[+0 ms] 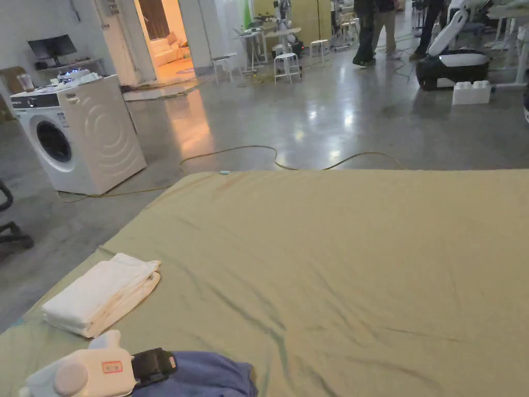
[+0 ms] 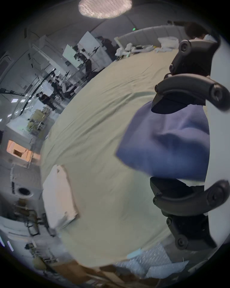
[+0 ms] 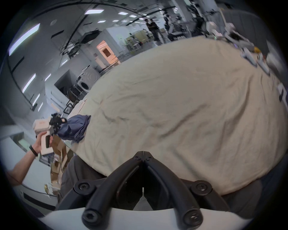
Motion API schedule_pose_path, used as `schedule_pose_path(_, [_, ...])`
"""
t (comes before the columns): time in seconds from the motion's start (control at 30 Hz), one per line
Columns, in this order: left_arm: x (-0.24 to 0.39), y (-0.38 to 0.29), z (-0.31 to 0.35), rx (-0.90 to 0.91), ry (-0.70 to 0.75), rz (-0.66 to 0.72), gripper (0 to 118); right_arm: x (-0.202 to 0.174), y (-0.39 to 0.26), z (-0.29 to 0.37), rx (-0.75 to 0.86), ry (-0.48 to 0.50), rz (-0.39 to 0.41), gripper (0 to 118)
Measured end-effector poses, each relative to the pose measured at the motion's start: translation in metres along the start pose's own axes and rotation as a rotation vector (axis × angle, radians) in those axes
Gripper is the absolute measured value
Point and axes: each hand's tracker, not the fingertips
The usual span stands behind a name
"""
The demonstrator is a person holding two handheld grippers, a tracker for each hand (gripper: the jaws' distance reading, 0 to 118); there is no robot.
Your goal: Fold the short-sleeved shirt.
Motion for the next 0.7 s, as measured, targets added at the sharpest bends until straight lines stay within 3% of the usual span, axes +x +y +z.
schedule_pose_path(0.1, [0.015,0.002,0.044,0.178,0.18,-0.158,88,-0.014,0.006,0.026,0.048,-0.029,0.033,0])
schedule_pose_path(0.2, [0.039,-0.014,0.107,0.313,0.016,-0.359,87,-0.023,0.011,0.051,0.146,-0.12,0.115,0])
schedule_pose_path(0.27, [0.059,-0.031,0.15,0.44,0.001,-0.466,87,-0.032,0.018,0.067,0.208,-0.126,0.137,0])
schedule_pose_path(0.4, [0.104,-0.071,0.218,0.65,-0.101,-0.538,87,-0.054,0.036,0.111,0.416,-0.137,0.21,0])
schedule_pose_path(0.5, [0.135,-0.097,0.248,0.775,-0.095,-0.589,82,-0.072,0.053,0.145,0.53,-0.13,0.264,0])
schedule_pose_path(0.57, [0.152,-0.111,0.26,0.834,-0.15,-0.621,71,-0.083,0.062,0.166,0.603,-0.153,0.298,0])
schedule_pose_path(0.6, [0.159,-0.116,0.265,0.84,-0.174,-0.623,57,-0.087,0.064,0.174,0.631,-0.158,0.307,0])
schedule_pose_path(0.67, [0.167,-0.125,0.267,0.843,-0.22,-0.617,18,-0.093,0.064,0.191,0.693,-0.169,0.319,0])
schedule_pose_path(0.7, [0.171,-0.131,0.269,0.852,-0.21,-0.622,11,-0.09,0.063,0.197,0.712,-0.173,0.32,0])
